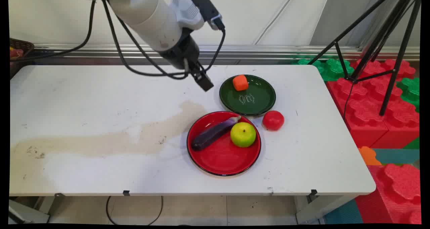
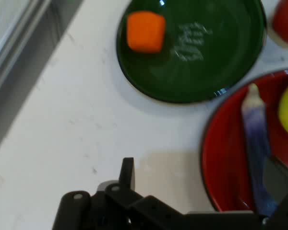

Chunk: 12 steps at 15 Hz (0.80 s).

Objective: Pick up the eggplant from the red plate

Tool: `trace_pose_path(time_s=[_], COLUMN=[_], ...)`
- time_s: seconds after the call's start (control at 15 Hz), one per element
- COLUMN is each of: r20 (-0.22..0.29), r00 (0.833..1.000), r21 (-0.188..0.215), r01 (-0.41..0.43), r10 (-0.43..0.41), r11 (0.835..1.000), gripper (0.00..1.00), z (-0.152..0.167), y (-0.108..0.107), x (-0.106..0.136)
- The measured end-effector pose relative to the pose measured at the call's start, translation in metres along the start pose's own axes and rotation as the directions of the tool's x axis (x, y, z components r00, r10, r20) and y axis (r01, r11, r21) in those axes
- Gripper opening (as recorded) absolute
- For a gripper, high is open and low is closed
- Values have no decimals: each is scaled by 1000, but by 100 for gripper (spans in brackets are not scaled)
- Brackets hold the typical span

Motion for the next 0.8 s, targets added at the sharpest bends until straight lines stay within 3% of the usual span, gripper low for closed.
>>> trace_pose_path(time_s=[0.33, 0.8], r20=[72, 186], r00=[997, 982], r21=[-10, -37], r01=[27, 27], r10=[-26, -20], r11=[1000, 999], gripper=[100, 100], z=[5, 48], y=[17, 35], x=[-3, -4])
